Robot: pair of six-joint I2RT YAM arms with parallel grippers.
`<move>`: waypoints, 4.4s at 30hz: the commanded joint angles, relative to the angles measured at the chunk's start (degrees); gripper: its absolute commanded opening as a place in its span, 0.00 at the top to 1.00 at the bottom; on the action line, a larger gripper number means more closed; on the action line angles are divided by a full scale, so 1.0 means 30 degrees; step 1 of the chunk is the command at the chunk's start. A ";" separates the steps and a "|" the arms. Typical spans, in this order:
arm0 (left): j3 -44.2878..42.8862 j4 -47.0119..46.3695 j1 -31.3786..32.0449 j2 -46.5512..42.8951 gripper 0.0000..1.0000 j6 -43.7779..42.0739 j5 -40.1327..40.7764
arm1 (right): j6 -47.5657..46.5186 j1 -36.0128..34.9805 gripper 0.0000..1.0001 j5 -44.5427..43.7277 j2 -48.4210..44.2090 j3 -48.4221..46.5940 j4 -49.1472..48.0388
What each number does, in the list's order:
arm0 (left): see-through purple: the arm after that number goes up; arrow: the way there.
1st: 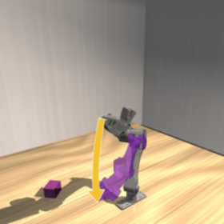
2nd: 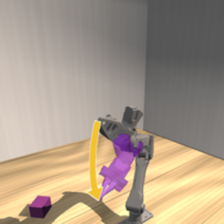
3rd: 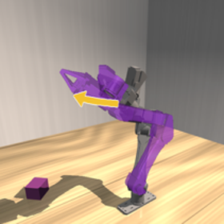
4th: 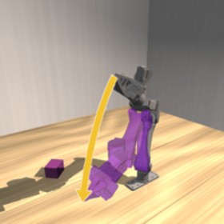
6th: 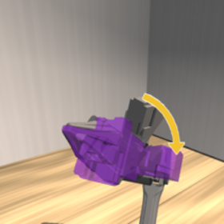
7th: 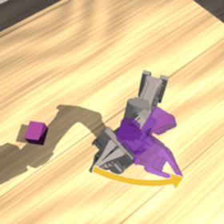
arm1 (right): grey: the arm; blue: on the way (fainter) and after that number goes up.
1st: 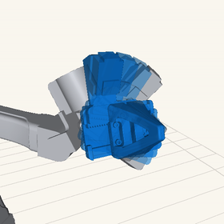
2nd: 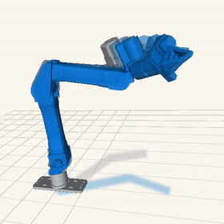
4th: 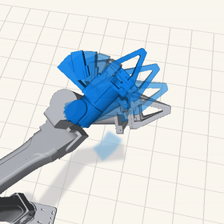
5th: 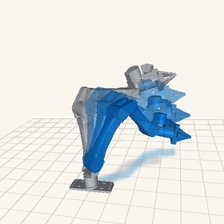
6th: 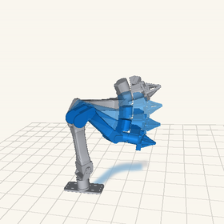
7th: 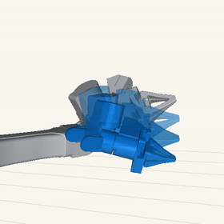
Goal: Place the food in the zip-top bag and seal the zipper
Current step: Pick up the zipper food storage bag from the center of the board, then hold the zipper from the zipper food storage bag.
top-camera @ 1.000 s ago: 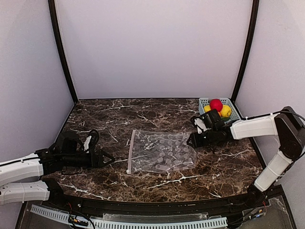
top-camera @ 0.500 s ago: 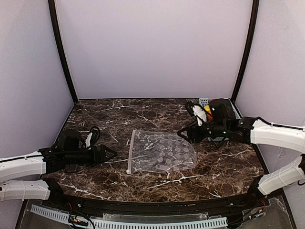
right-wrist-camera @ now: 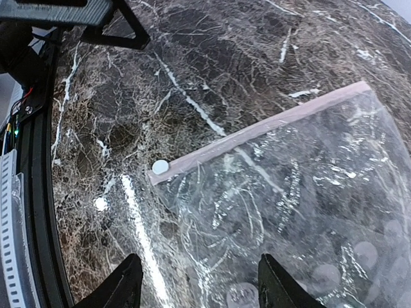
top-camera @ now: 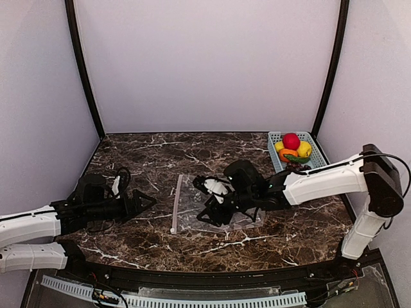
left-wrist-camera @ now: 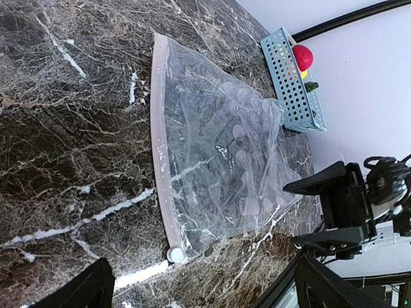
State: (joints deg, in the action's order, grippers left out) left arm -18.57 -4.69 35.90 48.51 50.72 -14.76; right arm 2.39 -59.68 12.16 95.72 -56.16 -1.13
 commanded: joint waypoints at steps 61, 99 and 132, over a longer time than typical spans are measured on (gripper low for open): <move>-1.5112 0.8779 0.2619 0.6325 0.03 -1.9710 -0.6506 | 0.3510 0.2946 1.00 1.1996 -0.2613 -0.3940 0.4756; -1.9398 0.8923 0.5594 1.1405 0.57 -1.9599 -1.1849 | 0.2321 0.2989 1.00 1.3729 -0.3245 -0.6393 1.0165; -1.7923 0.5045 0.5540 0.9380 0.99 -1.8139 -0.8890 | 0.3175 0.3961 0.94 1.0621 -0.6124 -0.3951 0.9231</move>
State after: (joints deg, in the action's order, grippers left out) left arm -71.92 14.20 52.36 79.70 -4.86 -43.09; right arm 10.24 -49.34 49.01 80.79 -71.07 27.44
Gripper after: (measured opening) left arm 0.081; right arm 0.058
